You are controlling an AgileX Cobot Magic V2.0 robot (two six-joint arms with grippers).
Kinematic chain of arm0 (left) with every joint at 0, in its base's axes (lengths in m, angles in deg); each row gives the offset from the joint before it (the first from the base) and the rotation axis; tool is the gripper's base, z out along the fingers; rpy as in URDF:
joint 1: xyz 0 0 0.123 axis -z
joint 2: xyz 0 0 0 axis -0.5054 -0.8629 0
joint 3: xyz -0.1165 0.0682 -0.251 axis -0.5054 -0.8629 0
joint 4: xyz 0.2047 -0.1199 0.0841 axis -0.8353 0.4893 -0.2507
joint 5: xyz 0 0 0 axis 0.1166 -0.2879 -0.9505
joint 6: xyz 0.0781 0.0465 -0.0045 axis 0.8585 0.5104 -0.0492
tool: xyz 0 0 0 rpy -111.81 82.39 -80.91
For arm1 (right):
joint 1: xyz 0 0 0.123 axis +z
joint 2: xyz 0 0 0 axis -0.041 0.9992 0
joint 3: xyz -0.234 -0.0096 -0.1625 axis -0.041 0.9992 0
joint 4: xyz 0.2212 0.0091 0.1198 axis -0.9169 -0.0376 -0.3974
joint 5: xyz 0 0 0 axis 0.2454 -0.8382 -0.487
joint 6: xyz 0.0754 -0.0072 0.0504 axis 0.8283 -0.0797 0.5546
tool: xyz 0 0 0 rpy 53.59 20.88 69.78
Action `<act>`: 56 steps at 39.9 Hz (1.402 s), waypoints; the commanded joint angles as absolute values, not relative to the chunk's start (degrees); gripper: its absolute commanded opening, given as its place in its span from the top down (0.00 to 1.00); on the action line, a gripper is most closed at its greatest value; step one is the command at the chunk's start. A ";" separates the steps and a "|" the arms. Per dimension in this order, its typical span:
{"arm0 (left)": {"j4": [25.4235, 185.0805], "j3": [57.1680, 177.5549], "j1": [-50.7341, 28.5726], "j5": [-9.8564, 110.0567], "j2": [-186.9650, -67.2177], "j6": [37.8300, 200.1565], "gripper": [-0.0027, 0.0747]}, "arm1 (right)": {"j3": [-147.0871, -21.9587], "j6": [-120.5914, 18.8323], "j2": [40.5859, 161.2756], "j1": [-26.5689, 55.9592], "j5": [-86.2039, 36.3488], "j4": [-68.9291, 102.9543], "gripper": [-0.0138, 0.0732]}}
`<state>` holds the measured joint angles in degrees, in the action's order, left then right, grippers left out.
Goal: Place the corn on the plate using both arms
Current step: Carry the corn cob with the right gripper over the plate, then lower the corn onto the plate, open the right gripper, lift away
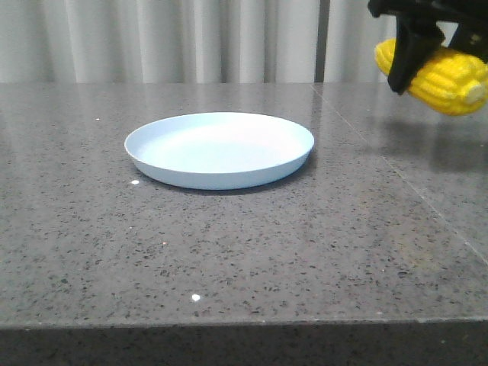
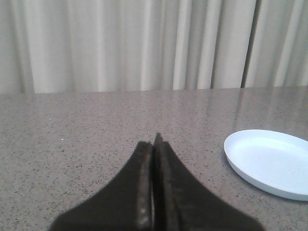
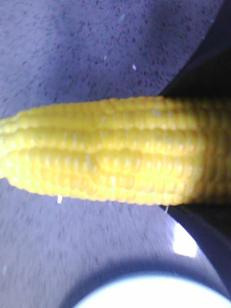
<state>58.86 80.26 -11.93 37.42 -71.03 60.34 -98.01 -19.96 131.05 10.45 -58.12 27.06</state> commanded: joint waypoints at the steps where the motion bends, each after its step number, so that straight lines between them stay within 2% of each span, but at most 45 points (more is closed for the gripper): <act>1: 58.32 81.88 -12.12 42.25 -71.63 59.77 0.99 | -101.06 -18.56 127.24 13.48 -58.38 27.12 0.72; 10: 58.32 81.88 -12.12 42.25 -71.63 59.77 0.99 | -106.28 -8.35 129.66 24.50 -59.92 31.06 0.72; 18: 58.32 81.88 -12.12 42.25 -71.63 59.77 0.99 | -112.63 1.46 137.23 33.33 -59.98 36.35 0.72; 32: 58.32 81.88 -12.12 42.25 -71.63 59.77 0.99 | -118.31 9.26 147.38 35.54 -59.94 36.36 0.71; 35: 58.32 81.88 -12.12 42.25 -71.63 59.77 0.99 | -118.31 9.26 147.69 35.60 -60.51 36.00 0.64; 37: 58.32 81.88 -12.12 42.25 -71.63 59.77 0.99 | -118.31 9.26 147.71 35.60 -60.43 35.88 0.56; 43: 58.32 81.88 -12.12 42.25 -71.63 59.77 0.99 | -118.31 9.26 147.64 35.65 -60.44 34.75 0.22; 46: 58.32 81.88 -12.12 42.25 -71.63 59.77 0.99 | -118.59 9.26 147.17 35.65 -61.00 34.77 0.11; 52: 58.32 81.88 -12.12 42.25 -71.63 59.77 0.99 | -120.99 9.26 144.48 34.98 -61.78 37.10 0.09; 56: 58.32 81.88 -12.12 42.25 -71.63 59.77 0.99 | -123.54 8.60 142.25 33.15 -62.33 37.24 0.12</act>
